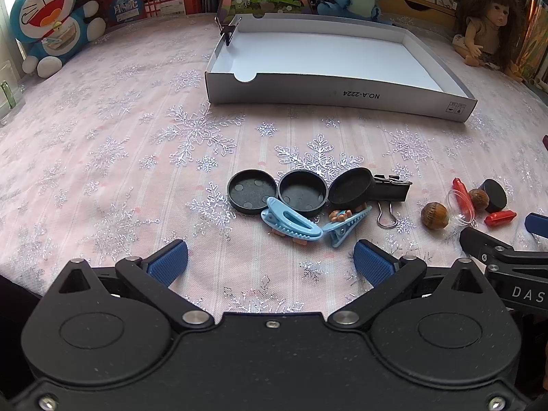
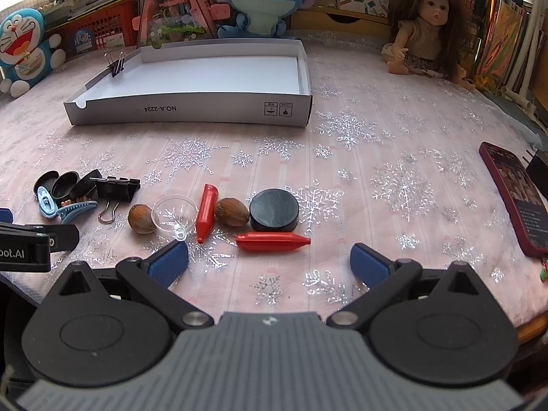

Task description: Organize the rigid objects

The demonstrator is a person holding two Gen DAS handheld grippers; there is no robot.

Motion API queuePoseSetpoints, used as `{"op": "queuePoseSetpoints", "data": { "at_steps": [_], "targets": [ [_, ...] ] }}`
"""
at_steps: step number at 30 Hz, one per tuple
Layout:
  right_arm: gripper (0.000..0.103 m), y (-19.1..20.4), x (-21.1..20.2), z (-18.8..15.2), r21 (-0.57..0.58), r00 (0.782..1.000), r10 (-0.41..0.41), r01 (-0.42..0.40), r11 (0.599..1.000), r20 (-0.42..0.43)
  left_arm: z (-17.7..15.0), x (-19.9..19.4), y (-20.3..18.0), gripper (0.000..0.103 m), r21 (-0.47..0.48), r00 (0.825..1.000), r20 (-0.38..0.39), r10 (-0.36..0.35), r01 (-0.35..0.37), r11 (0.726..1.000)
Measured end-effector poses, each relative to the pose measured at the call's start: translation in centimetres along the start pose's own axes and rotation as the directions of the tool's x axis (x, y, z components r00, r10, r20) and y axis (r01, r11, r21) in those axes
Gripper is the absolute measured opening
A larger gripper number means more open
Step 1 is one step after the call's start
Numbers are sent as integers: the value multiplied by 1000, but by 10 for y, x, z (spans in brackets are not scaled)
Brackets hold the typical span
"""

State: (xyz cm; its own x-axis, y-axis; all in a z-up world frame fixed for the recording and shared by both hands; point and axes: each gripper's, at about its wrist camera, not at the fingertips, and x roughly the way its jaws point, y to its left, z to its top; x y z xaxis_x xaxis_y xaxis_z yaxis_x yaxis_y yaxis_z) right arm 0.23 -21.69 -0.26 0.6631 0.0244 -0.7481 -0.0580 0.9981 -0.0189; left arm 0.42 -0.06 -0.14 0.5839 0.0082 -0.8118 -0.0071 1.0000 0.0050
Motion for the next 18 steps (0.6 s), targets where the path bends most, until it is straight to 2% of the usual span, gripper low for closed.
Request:
{"op": "queuePoseSetpoints", "data": {
  "at_steps": [18],
  "targets": [
    [103,1,0,1,0,1000,-1,1,1000,-5,1,0,0,103,1,1000,-2,0,0,1000]
  ]
}}
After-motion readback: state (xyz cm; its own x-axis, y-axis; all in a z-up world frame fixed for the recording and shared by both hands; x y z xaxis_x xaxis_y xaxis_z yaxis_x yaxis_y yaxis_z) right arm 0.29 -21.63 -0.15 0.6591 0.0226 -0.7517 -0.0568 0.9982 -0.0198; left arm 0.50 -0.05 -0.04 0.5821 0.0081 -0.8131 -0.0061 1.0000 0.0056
